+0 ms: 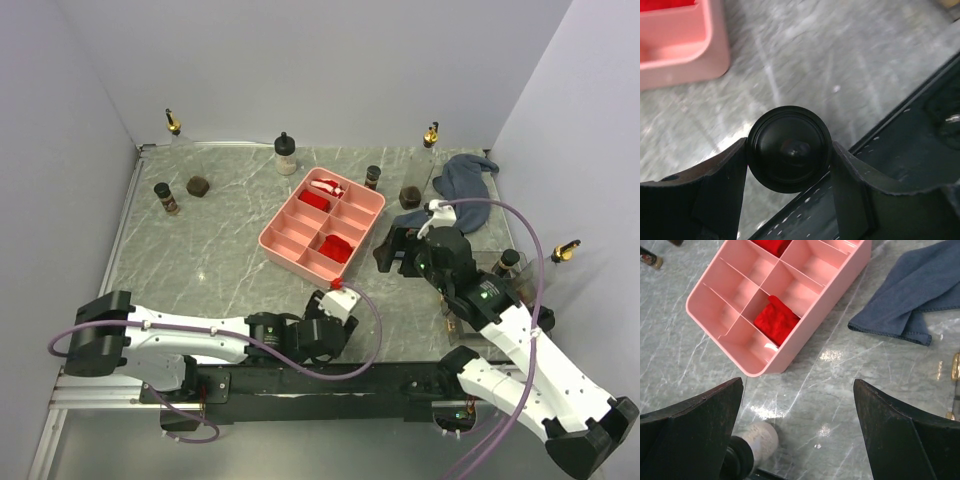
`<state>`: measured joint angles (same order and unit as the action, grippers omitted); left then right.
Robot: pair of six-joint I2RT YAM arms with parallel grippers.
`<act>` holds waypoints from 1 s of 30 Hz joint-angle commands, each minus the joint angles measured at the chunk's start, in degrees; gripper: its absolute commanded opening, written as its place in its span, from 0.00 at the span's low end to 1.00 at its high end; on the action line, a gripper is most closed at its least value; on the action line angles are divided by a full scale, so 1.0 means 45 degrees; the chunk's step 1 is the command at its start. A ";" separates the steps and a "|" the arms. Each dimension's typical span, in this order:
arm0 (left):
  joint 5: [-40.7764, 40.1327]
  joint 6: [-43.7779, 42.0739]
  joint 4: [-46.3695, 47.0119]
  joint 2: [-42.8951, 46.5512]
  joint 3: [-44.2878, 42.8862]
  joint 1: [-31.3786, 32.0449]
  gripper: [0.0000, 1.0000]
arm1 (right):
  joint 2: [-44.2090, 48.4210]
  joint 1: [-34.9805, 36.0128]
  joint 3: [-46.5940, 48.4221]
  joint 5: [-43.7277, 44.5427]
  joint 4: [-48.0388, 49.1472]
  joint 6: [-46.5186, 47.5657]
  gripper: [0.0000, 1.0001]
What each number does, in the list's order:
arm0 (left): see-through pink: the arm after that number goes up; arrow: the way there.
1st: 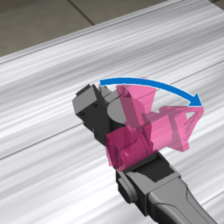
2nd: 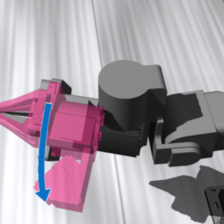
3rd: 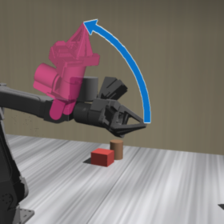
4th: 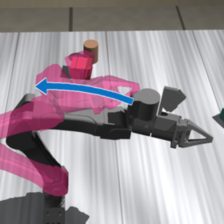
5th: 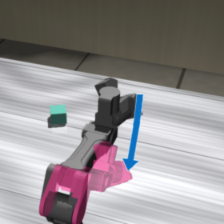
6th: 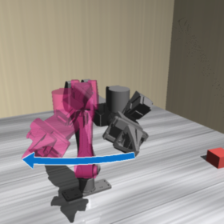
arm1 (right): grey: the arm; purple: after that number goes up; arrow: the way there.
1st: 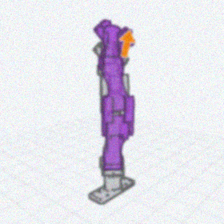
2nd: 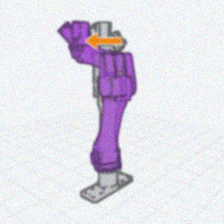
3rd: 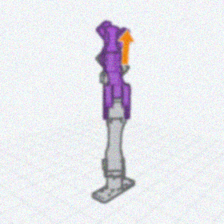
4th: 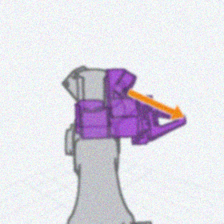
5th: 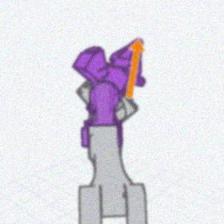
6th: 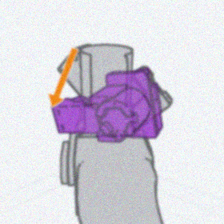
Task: Organize the condiment bottles
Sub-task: Place the bottle at the center of the board.
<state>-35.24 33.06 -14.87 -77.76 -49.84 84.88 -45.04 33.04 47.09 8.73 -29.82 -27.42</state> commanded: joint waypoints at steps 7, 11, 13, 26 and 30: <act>0.2438 -0.1956 0.3578 -0.0572 0.0119 -0.0405 0.43 | 0.0516 0.0080 -0.0601 0.0345 0.0162 -0.0410 0.99; 0.2888 -0.1916 0.3598 -0.0651 0.0061 -0.0659 0.61 | 0.0340 0.0080 -0.0601 0.0306 0.0085 -0.0586 0.99; 0.3105 -0.1975 0.3715 -0.0475 0.0119 -0.0737 0.74 | 0.0301 0.0080 -0.0562 0.0325 -0.0032 -0.0606 0.99; 0.2032 -0.0863 0.1862 0.2720 0.0312 -0.1691 0.97 | 0.0594 0.0392 -0.0679 -0.1901 -0.0228 -0.0859 0.92; 0.1740 -0.0104 0.0208 0.4658 0.0724 -0.3155 0.97 | 0.0243 0.1328 -0.0699 -0.1980 -0.0306 -0.1094 0.91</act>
<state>-24.05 28.21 -7.49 -65.06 -48.05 76.40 -43.33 35.66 44.53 1.23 -31.51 -31.11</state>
